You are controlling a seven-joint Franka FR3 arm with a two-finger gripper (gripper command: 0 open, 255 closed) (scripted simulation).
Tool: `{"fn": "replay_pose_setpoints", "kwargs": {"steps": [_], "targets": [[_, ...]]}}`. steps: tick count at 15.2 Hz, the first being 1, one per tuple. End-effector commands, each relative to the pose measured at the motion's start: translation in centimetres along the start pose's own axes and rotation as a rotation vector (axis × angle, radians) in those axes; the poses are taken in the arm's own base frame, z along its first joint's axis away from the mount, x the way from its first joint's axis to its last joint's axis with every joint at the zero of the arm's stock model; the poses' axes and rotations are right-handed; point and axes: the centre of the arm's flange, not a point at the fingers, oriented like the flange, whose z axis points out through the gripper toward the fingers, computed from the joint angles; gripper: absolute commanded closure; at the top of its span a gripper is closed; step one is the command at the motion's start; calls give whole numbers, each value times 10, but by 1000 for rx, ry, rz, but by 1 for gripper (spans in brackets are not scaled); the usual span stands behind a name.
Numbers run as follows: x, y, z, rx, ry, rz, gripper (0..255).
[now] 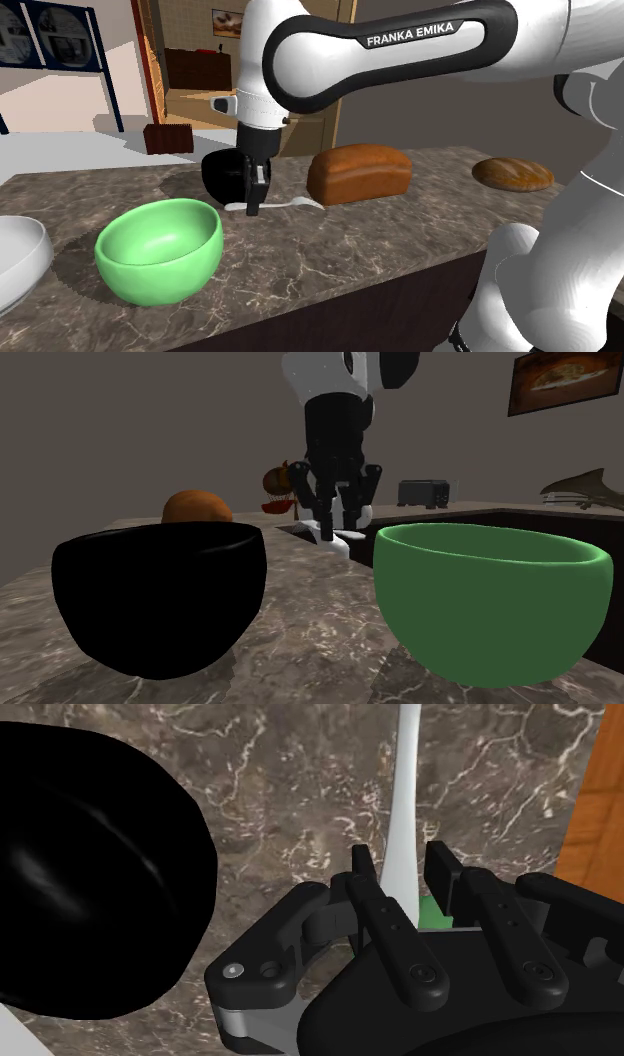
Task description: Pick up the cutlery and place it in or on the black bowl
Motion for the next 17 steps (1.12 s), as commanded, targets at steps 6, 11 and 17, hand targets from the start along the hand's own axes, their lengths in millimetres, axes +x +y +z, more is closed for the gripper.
{"fn": "replay_pose_setpoints", "kwargs": {"steps": [6, 11, 17], "targets": [[4, -1, -37, 0, 0, 0, 255], [7, -1, -64, 0, 0, 0, 255], [10, -1, -95, 0, 0, 0, 255]]}}
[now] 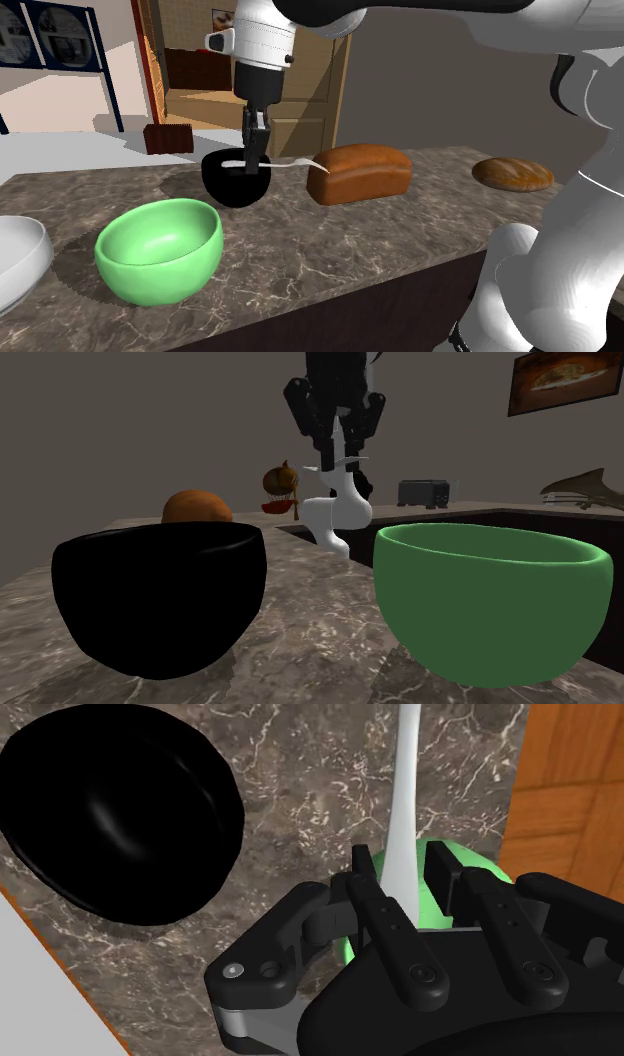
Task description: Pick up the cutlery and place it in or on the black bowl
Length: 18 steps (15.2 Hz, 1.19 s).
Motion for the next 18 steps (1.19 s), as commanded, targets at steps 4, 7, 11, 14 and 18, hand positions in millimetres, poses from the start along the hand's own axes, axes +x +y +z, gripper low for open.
{"fn": "replay_pose_setpoints", "kwargs": {"steps": [4, 7, 11, 14, 18], "targets": [[1, -1, -22, 0, 0, 0, 255], [14, 37, -19, 0, 0, 0, 255], [31, 86, -15, 0, 0, 0, 255], [43, 124, -12, 0, 0, 0, 255], [60, 174, -7, 0, 0, 0, 255]]}}
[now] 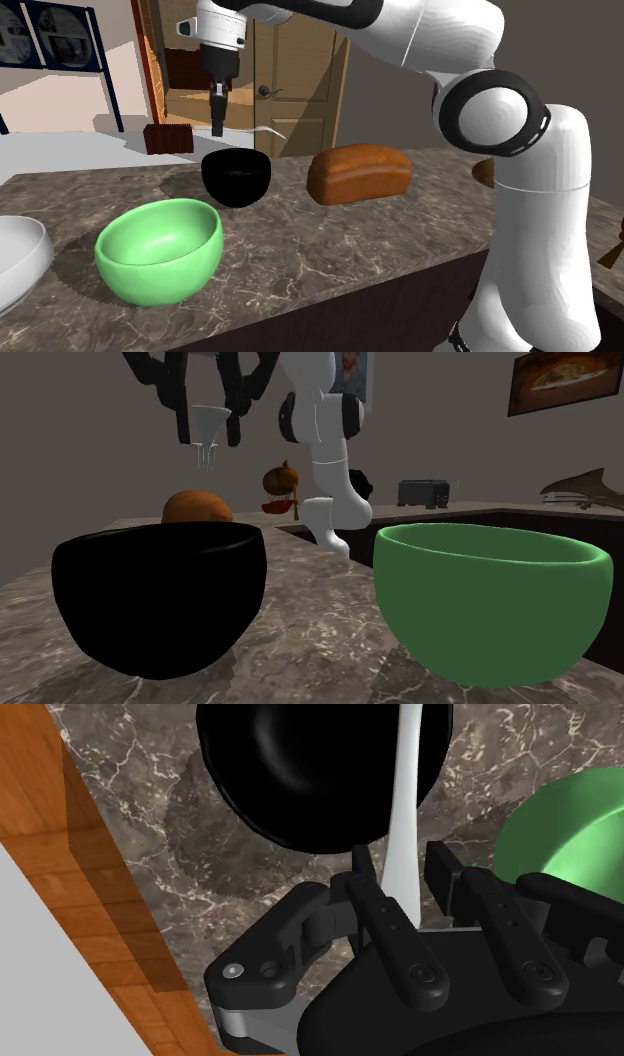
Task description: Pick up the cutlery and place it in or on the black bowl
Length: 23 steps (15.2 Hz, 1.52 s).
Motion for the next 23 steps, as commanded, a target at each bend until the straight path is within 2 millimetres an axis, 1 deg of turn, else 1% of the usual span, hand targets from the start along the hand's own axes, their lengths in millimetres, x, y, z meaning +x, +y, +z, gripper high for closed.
{"fn": "replay_pose_setpoints", "kwargs": {"steps": [1, 12, 20, 21, 23], "targets": [[9, 31, 5, -1, 0, 0, 255], [3, 31, 64, -1, 0, 0, 255], [3, 31, 64, -1, 0, 0, 255], [3, 31, 64, -1, 0, 0, 0], [3, 31, 64, -1, 0, 0, 0]]}}
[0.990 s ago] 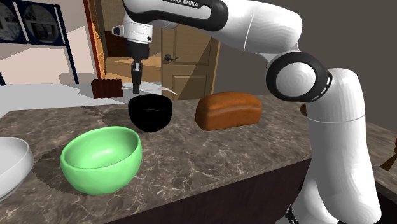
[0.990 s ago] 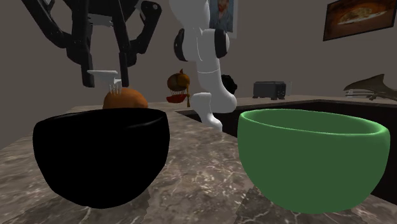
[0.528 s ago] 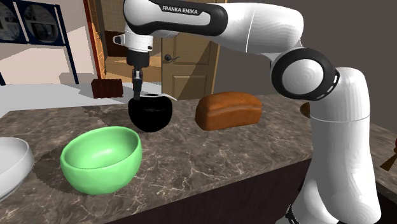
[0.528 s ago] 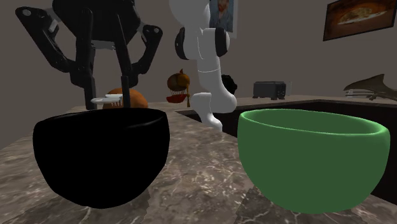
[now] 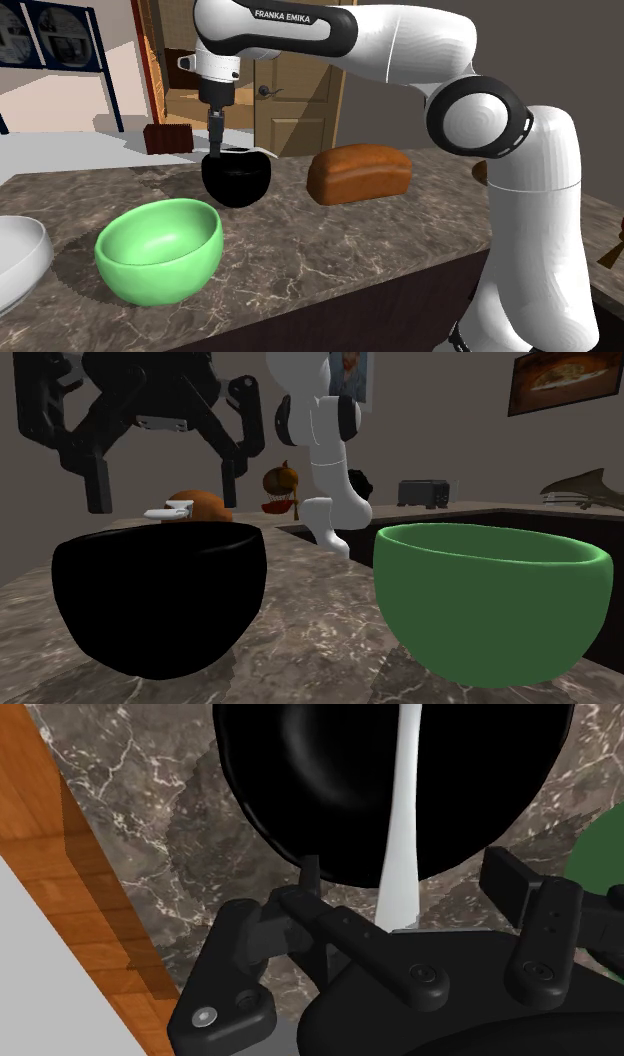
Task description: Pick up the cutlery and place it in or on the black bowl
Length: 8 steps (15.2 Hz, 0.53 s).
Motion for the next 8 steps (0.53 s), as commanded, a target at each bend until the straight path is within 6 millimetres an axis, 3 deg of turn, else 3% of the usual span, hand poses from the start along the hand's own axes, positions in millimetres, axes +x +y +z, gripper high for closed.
{"fn": "replay_pose_setpoints", "kwargs": {"steps": [1, 3, 7, 8], "targets": [[0, 0, 0, 0, 0, 0, 0], [0, 0, 0, 0, 0, 0, 0], [0, 0, -50, 0, 0, 0, 0], [0, 0, -50, 0, 0, 0, 0]]}}
